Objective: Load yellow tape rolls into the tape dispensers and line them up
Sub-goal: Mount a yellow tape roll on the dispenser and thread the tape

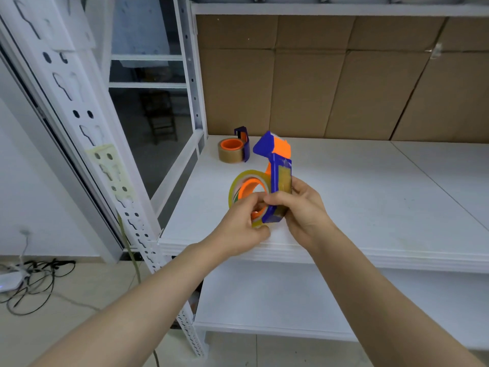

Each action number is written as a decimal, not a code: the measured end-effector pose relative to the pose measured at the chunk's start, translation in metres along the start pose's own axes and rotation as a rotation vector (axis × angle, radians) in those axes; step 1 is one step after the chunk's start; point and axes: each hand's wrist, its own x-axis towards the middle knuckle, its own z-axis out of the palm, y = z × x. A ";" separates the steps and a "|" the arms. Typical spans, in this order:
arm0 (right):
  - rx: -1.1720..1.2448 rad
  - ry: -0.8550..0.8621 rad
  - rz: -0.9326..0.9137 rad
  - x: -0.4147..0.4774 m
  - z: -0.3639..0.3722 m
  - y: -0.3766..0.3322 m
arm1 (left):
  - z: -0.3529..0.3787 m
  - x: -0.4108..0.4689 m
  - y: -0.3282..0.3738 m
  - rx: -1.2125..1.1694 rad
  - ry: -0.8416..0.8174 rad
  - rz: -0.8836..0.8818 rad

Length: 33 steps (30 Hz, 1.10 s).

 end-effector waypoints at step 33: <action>0.281 -0.073 0.202 -0.015 0.005 -0.007 | -0.027 -0.014 0.061 -0.831 0.067 -0.288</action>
